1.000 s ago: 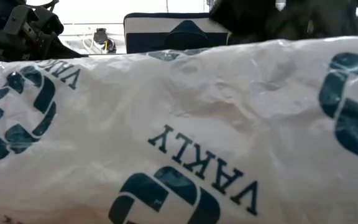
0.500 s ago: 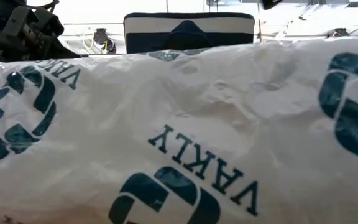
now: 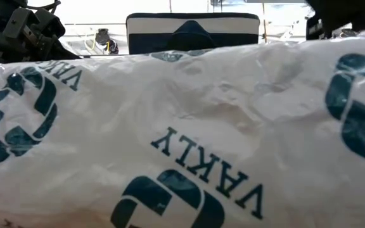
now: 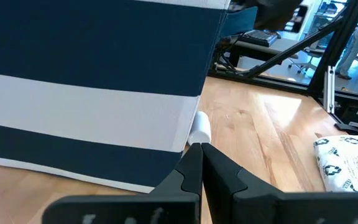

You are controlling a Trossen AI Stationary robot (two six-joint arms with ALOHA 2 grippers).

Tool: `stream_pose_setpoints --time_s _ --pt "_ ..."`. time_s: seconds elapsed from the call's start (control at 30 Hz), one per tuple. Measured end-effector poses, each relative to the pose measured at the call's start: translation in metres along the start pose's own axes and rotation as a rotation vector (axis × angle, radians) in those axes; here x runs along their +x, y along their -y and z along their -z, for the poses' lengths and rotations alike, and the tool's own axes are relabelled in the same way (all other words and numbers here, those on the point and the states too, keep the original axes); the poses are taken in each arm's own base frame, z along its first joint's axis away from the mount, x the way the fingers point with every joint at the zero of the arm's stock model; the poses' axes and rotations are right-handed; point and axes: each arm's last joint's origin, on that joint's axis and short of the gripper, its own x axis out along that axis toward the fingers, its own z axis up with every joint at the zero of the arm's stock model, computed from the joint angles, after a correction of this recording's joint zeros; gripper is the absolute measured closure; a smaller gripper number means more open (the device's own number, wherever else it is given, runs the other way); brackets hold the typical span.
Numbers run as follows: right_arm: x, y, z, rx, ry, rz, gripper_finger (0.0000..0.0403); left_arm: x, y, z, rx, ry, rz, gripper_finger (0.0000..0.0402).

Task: Pick & place medical supplies in basket/bin
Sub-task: Put the black bandage into the blue bin

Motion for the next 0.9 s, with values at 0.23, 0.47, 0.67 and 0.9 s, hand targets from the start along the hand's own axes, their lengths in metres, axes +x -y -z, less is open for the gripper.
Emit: stream_pose_setpoints --time_s 0.23,0.47,0.67,0.9 --pt "-0.006 0.003 0.009 0.007 0.0 0.028 0.0301 0.0 0.0 0.0 -0.001 0.003 0.0 0.0394" --pt "0.003 0.002 -0.018 -0.049 0.111 0.047 0.0306 0.0 0.0 0.0 0.016 0.004 0.0 0.0394" --pt "0.037 0.015 -0.079 -0.132 0.025 0.18 0.0306 0.0 0.0 -0.001 0.057 0.006 -0.008 0.0394" --pt "0.066 0.056 -0.156 -0.235 -0.122 0.351 0.0306 0.0 -0.001 -0.001 0.122 0.014 -0.054 0.0394"
